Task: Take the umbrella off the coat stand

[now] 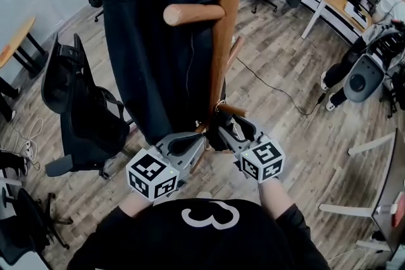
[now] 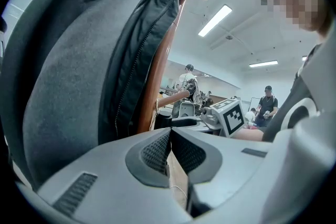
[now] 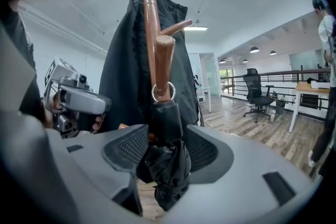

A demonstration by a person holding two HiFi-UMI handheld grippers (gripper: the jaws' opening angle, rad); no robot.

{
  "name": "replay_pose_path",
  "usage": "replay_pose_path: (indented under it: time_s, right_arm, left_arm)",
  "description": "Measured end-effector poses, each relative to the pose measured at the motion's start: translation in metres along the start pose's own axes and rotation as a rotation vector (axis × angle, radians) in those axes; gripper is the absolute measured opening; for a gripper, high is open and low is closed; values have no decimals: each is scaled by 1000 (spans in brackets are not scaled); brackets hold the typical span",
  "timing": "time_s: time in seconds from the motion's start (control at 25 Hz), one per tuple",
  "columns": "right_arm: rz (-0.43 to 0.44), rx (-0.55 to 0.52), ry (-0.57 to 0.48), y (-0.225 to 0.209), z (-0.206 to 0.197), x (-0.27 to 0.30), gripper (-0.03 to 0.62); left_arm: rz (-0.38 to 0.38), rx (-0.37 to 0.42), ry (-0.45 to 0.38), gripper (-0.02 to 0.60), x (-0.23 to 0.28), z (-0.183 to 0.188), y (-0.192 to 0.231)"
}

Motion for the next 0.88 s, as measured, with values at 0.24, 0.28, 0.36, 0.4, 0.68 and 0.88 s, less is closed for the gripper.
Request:
replay_pose_path:
  time_s: [0.24, 0.28, 0.36, 0.4, 0.68, 0.88]
  right_arm:
    - [3, -21, 11, 1, -5, 11, 215]
    - [3, -31, 14, 1, -5, 12, 215]
    - [-3, -53, 16, 2, -5, 13, 215]
    - [-7, -61, 18, 2, -5, 13, 215]
    - [-13, -45, 4, -1, -6, 14, 204]
    - [-5, -45, 13, -1, -6, 13, 201]
  left_arm:
    - [7, -6, 5, 17, -1, -3, 3]
    - [7, -6, 5, 17, -1, -2, 3]
    - [8, -6, 4, 17, 0, -2, 4]
    - [7, -7, 4, 17, 0, -1, 4]
    - [5, -8, 9, 17, 1, -2, 6]
    - [3, -7, 13, 17, 2, -2, 5]
Point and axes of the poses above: the fingertips, and each gripper's own axes: x forward along the fingers, y to its left, z out of its top, the point moved 4 cm from there along -x, backward along the fingers, and after that the axes turned 4 degrees about -y, right-handed, at the moved point
